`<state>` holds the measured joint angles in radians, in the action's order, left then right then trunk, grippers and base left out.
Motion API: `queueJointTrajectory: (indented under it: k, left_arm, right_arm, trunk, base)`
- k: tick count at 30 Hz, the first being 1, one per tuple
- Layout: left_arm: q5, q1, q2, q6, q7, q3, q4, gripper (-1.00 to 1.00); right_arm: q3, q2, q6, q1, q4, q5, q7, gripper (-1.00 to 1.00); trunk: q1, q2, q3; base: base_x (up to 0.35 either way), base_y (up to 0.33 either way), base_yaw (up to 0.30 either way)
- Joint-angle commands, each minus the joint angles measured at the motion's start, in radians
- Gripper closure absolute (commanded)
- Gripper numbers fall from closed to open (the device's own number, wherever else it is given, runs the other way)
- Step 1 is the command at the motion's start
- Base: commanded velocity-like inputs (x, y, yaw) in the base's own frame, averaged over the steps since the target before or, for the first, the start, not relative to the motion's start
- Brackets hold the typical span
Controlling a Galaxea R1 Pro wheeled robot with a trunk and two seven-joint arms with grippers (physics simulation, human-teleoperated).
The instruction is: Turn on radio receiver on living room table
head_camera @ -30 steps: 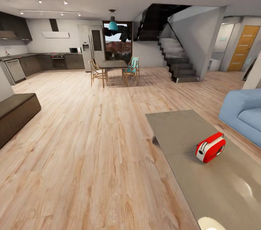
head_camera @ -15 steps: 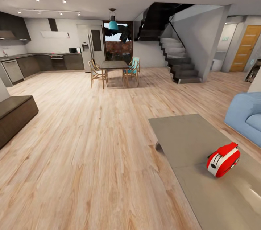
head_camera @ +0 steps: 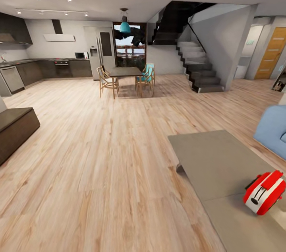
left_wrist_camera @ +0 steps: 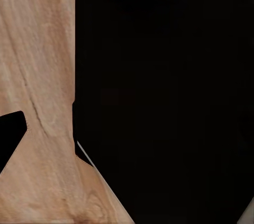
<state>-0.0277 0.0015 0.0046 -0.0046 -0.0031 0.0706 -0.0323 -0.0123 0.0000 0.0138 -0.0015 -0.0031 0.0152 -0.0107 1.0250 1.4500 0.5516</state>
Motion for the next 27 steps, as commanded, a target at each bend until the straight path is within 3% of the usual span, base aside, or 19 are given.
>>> queueJointTrajectory:
  k: [1, 27]
  left_arm:
    - [0.0, 0.0, 0.0, 0.0, 0.0, 0.0, 0.0, -1.0]
    - [-0.001, 0.0, 0.0, 0.0, 0.0, 0.0, 0.0, -1.0]
  right_arm:
    - [0.0, 0.0, 0.0, 0.0, 0.0, 0.0, 0.0, -1.0]
    - [0.0, 0.0, 0.0, 0.0, 0.0, -0.001, -0.002, -1.0]
  trunk:
    - [0.0, 0.0, 0.0]
    - [0.0, 0.0, 0.0]
  base:
    - [0.324, 0.122, 0.0]
    - [0.324, 0.011, 0.0]
